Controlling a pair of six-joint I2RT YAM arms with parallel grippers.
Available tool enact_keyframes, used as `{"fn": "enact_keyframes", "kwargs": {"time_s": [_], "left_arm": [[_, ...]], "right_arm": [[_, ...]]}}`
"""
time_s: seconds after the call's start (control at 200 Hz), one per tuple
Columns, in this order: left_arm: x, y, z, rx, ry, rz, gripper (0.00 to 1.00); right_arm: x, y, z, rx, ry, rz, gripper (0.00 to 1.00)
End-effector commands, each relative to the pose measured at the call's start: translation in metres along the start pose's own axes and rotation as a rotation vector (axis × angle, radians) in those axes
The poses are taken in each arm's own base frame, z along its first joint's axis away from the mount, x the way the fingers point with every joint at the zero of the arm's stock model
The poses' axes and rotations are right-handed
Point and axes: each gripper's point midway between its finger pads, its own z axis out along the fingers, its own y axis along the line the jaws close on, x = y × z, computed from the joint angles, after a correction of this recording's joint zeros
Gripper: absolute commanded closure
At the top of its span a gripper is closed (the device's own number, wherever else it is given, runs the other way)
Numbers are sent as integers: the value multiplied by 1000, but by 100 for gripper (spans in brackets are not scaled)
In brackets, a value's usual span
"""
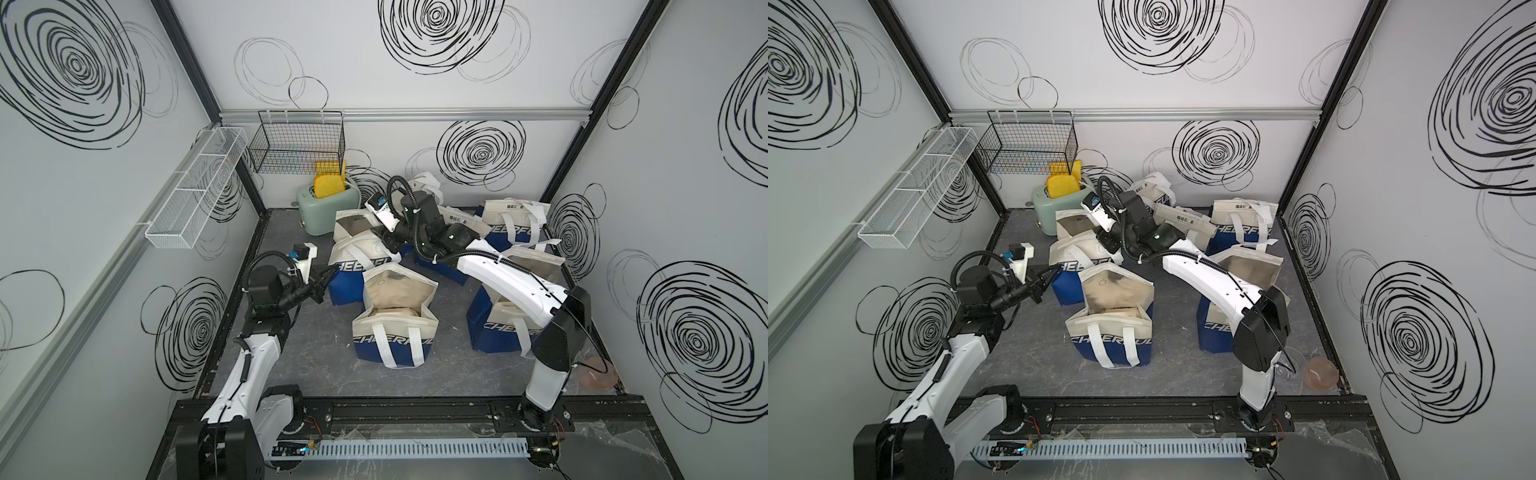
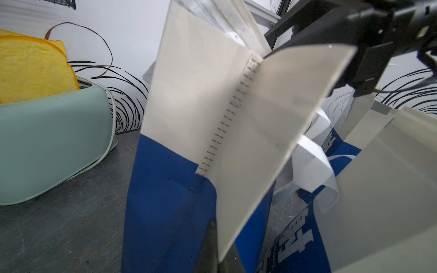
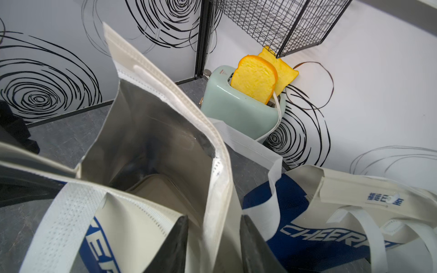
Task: Open the takeout bag
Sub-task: Open the takeout bag at the center of the board.
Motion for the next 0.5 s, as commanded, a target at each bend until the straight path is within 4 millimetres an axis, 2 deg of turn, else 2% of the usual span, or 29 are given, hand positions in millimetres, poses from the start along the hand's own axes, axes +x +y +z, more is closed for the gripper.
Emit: {"fn": "enact_keyframes", "kwargs": {"time_s": [0.0,0.18,0.265,0.31,0.385,0.495], "left_arm": [[-15,-7,-2,20,-48,80,100],[-15,-7,-2,19,-47,77,100],[-15,-6,-2,15,-46,76,100],[-14,-5,-2,5,-44,76,100],[-11,2,-2,-32,-30,67,100],[-1,26,-4,-159,9,49,100]], "right_arm": [[-6,0,-13,11,-13,-4,62],[-7,-3,-11,27,-16,4,72],[-7,-5,-11,35,-15,13,86],[-8,-8,-11,50,-17,19,100],[-9,-12,-13,76,-20,28,100],[-12,-24,-18,130,-26,26,100]]}}
